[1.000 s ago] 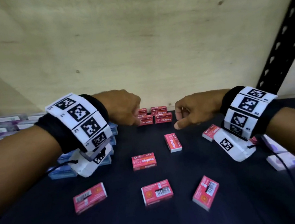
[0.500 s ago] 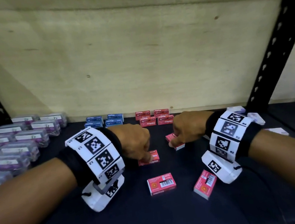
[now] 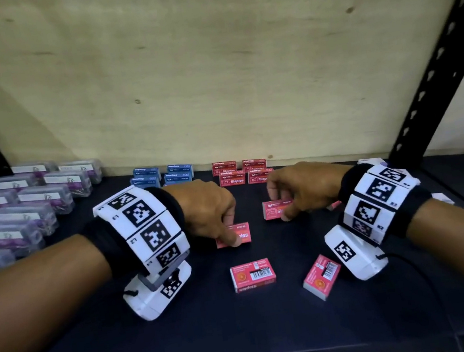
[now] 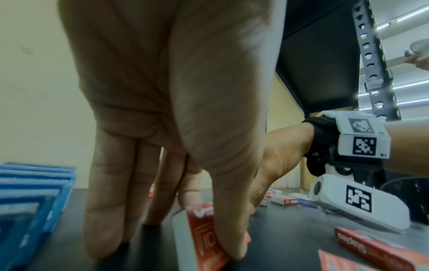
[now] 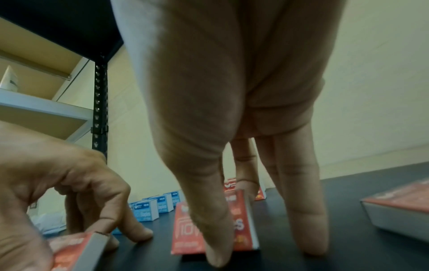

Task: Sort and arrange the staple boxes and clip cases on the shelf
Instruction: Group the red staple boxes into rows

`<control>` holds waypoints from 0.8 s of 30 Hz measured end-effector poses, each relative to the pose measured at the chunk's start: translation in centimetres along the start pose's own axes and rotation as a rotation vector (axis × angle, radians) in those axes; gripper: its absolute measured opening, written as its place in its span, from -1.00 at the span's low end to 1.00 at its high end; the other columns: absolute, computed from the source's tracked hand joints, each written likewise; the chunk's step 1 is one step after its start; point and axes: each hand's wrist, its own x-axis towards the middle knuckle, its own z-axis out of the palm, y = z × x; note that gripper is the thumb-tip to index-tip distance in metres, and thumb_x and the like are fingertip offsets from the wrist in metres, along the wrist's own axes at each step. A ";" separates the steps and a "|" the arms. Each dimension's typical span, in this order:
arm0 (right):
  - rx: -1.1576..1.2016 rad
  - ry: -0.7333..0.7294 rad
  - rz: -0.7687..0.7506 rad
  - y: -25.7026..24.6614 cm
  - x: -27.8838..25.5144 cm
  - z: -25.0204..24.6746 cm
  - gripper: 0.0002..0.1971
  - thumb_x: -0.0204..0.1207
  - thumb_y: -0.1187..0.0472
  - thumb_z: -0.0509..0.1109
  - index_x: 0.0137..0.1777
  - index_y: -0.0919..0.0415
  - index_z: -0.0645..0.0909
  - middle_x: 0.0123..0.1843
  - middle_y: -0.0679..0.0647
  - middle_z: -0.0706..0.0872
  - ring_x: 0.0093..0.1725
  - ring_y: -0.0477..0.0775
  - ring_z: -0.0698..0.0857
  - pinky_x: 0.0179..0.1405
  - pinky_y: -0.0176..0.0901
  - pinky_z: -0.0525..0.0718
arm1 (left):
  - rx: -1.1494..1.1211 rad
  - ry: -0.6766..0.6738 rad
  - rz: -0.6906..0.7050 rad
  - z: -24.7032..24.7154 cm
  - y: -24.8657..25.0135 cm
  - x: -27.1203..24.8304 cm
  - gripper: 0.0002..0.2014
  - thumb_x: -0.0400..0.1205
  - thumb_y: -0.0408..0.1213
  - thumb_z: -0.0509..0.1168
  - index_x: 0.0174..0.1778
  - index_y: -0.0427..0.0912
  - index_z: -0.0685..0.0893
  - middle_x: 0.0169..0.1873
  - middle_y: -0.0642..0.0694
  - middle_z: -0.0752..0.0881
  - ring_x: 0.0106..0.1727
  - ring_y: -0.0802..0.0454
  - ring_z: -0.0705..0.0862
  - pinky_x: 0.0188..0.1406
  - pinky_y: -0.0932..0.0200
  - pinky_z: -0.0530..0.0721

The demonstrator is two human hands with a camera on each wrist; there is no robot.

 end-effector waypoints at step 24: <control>0.196 0.062 0.145 1.0 2.1 -0.8 -0.85 0.69 0.15 0.33 0.21 0.08 0.50 -0.13 0.09 0.63 -0.26 0.18 0.80 -0.16 0.12 0.85 | 0.076 0.153 -0.110 -2.6 -0.1 3.5 -0.71 0.68 -0.12 0.31 0.30 -0.03 0.48 0.08 -0.04 0.60 -0.01 -0.02 0.53 -0.07 0.15 0.44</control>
